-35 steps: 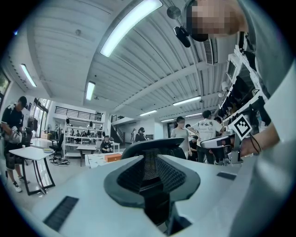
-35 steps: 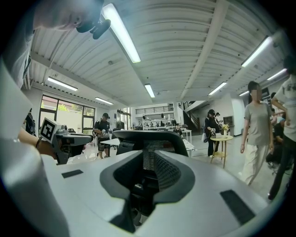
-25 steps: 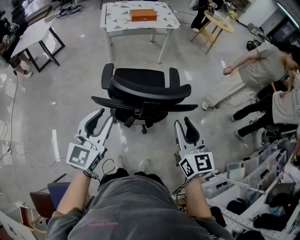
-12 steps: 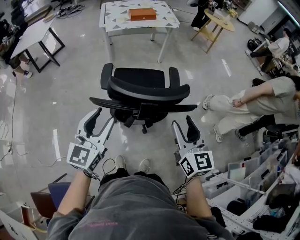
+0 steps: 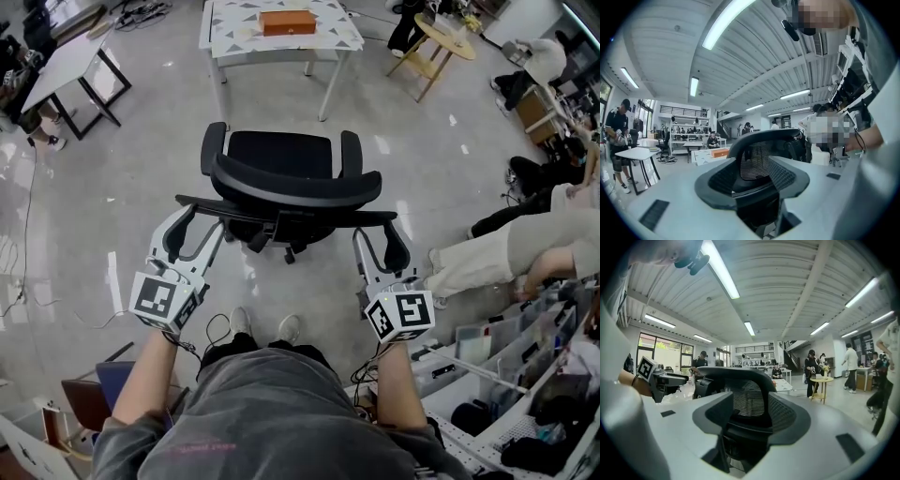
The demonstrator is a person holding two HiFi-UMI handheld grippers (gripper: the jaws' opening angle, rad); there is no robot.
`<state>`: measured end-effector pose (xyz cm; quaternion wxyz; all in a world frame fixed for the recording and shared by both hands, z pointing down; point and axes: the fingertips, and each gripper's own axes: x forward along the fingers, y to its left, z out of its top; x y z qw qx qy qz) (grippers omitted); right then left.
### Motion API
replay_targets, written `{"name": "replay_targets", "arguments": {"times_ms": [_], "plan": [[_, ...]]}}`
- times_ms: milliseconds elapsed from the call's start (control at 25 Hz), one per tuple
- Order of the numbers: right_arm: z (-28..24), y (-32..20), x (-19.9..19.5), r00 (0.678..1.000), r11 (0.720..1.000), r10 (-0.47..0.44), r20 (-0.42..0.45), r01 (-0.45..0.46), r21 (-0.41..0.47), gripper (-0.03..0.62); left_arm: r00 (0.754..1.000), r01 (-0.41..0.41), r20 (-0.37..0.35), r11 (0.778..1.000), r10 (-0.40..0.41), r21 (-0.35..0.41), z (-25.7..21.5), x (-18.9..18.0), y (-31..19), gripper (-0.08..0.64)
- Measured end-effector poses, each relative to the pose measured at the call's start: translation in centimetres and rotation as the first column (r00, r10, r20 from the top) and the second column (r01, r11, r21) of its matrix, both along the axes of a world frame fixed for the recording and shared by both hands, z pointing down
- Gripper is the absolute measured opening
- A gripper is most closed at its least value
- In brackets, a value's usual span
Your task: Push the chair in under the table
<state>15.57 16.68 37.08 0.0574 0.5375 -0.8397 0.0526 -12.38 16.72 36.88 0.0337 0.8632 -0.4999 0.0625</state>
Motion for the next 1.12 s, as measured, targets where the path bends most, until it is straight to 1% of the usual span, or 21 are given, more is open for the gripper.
{"name": "replay_targets", "arguments": {"times_ms": [200, 400, 560, 800, 1120], "plan": [[0.8, -2.2, 0.3, 1.000, 1.000, 0.011, -0.026, -0.011, -0.012, 0.216, 1.000, 0.003, 0.018, 1.000, -0.003, -0.014, 0.7, -0.1, -2.0, 0.213], [1.6, -4.0, 0.5, 0.999, 1.000, -0.002, -0.037, 0.001, -0.025, 0.216, 0.999, 0.014, 0.041, 1.000, -0.012, -0.027, 1.5, 0.0, -3.6, 0.215], [2.3, -5.4, 0.7, 0.998, 0.999, -0.035, -0.058, 0.033, -0.031, 0.227, 0.997, 0.042, 0.063, 0.998, -0.039, -0.043, 2.3, 0.3, -4.5, 0.215], [3.0, -7.3, 1.0, 0.992, 0.994, -0.104, -0.066, 0.102, -0.029, 0.227, 0.990, 0.094, 0.106, 0.995, -0.089, -0.038, 2.7, 1.0, -5.6, 0.216], [3.8, -8.6, 1.1, 0.984, 0.989, -0.145, -0.105, 0.142, -0.036, 0.227, 0.983, 0.136, 0.128, 0.989, -0.128, -0.055, 3.9, 1.2, -6.4, 0.216]]}}
